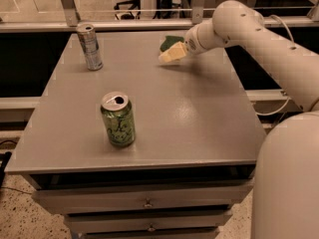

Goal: Move sponge near green can

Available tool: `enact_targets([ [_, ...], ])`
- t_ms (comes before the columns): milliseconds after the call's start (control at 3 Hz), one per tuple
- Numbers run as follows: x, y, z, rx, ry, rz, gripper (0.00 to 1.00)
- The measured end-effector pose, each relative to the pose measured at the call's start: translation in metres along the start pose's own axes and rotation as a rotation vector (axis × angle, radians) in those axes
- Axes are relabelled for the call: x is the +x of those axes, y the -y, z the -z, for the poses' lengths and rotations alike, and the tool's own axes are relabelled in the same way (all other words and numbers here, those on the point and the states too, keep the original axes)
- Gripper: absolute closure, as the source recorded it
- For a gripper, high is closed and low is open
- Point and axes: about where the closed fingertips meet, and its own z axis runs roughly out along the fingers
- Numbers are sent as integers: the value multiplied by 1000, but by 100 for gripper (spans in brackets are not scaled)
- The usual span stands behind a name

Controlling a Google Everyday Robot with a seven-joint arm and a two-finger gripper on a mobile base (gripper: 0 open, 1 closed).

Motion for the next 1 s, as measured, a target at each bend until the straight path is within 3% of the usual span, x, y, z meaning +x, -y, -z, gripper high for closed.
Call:
enact_targets([
  [333, 4, 4, -7, 11, 10, -36, 18],
  [667, 3, 7, -5, 23, 35, -57, 49],
  [1000, -3, 8, 4, 26, 67, -54, 74],
])
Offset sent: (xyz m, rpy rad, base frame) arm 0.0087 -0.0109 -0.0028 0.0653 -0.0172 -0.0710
